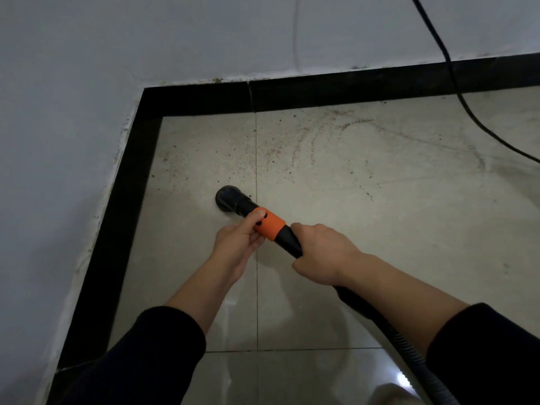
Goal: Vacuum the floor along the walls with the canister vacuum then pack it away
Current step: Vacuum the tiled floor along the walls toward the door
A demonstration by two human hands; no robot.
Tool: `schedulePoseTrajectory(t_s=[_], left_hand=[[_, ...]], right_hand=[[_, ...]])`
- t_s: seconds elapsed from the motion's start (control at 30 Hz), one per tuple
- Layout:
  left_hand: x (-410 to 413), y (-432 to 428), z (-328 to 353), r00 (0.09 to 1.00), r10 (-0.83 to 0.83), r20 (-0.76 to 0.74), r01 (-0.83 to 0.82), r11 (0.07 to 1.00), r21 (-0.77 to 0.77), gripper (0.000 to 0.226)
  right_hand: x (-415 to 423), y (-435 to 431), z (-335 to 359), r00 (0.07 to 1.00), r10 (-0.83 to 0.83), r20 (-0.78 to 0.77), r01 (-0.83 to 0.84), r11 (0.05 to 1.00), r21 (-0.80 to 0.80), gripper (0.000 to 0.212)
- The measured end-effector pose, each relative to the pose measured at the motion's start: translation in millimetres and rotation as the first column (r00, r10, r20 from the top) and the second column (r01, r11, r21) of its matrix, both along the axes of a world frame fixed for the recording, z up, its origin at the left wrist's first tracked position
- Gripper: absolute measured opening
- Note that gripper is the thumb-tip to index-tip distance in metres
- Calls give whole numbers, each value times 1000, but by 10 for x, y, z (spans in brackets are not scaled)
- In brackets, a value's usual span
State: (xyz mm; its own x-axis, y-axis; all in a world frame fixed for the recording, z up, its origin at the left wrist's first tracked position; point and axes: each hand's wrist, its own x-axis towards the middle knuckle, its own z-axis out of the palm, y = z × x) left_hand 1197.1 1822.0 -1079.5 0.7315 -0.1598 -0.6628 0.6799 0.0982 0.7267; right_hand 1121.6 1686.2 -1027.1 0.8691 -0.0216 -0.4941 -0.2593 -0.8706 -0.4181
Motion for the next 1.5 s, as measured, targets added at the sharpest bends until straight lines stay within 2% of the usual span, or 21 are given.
schedulePoseTrajectory(t_s=[0.13, 0.33, 0.47, 0.6, 0.87, 0.97, 1.17, 1.4, 1.5], left_hand=[[-12, -131, -10, 1000, -28, -4, 28, 1000, 14, 27], [-12, -294, 13, 998, -69, -8, 69, 997, 18, 26], [18, -374, 31, 996, -87, -14, 87, 996, 18, 18], [75, -468, 36, 992, -123, -18, 123, 992, 15, 32], [351, -727, 25, 991, -131, -11, 132, 990, 54, 40], [455, -772, 42, 992, -125, -3, 125, 988, 89, 46], [583, -755, -43, 993, -110, 40, 104, 985, 138, 44], [716, -620, -18, 996, 1, 90, -12, 993, 116, 26], [658, -467, 18, 994, 60, 90, -72, 988, 133, 25]], right_hand=[[-65, -110, -21, 999, -48, -1, 48, 999, 6, 20], [-106, -242, -38, 995, -96, -5, 97, 995, 13, 18], [-105, -312, -59, 994, -109, 7, 109, 994, 15, 18], [-89, -408, -99, 992, -124, 20, 123, 992, 9, 18], [160, -641, -145, 985, -170, 36, 168, 984, 55, 22], [270, -677, -167, 983, -178, 35, 174, 980, 100, 19], [407, -721, -172, 986, -168, 7, 165, 972, 166, 21], [696, -556, -62, 986, -168, -14, 168, 974, 155, 27], [686, -370, -47, 988, -153, -36, 156, 974, 164, 23]])
